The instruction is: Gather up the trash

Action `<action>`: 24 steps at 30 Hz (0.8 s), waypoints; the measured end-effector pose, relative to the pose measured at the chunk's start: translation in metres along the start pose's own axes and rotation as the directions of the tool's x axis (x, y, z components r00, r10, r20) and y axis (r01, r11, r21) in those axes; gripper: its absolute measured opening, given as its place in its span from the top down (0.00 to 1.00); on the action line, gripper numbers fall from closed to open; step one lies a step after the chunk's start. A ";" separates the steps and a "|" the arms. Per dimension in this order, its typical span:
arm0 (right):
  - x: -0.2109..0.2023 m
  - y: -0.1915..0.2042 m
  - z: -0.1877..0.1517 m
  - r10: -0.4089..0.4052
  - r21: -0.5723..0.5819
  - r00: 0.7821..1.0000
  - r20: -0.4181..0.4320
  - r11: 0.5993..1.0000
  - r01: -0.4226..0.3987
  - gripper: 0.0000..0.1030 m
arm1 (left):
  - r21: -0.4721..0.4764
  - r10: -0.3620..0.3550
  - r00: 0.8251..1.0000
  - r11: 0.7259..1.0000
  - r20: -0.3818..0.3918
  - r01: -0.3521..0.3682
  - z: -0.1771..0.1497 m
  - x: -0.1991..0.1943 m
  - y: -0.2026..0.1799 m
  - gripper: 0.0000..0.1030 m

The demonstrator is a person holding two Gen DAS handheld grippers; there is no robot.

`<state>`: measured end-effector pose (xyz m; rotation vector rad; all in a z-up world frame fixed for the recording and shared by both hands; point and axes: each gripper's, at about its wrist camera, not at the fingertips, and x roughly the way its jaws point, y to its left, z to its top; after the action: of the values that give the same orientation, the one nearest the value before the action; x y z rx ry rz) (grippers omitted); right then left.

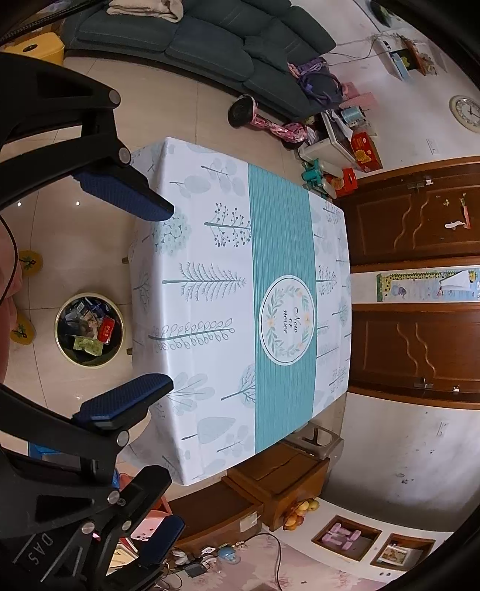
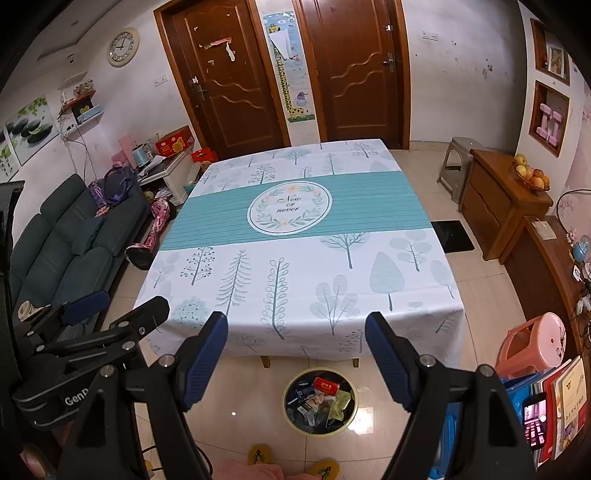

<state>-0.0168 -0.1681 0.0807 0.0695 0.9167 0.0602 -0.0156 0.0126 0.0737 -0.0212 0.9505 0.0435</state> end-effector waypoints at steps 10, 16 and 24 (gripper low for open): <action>0.000 -0.004 -0.001 -0.002 0.004 1.000 -0.001 1.000 0.002 0.25 | 0.006 -0.002 1.000 1.000 -0.002 0.002 0.000 0.000 -0.001 0.19; 0.000 -0.003 -0.001 -0.004 0.002 1.000 -0.001 1.000 0.004 0.25 | 0.007 -0.002 1.000 1.000 -0.004 0.002 0.000 0.001 -0.001 0.19; 0.000 -0.004 -0.001 -0.005 0.005 1.000 -0.002 1.000 0.005 0.25 | 0.013 -0.007 1.000 1.000 -0.006 0.007 -0.002 -0.001 -0.005 0.19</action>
<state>-0.0180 -0.1722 0.0799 0.0721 0.9186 0.0538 -0.0173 0.0080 0.0733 -0.0126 0.9562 0.0308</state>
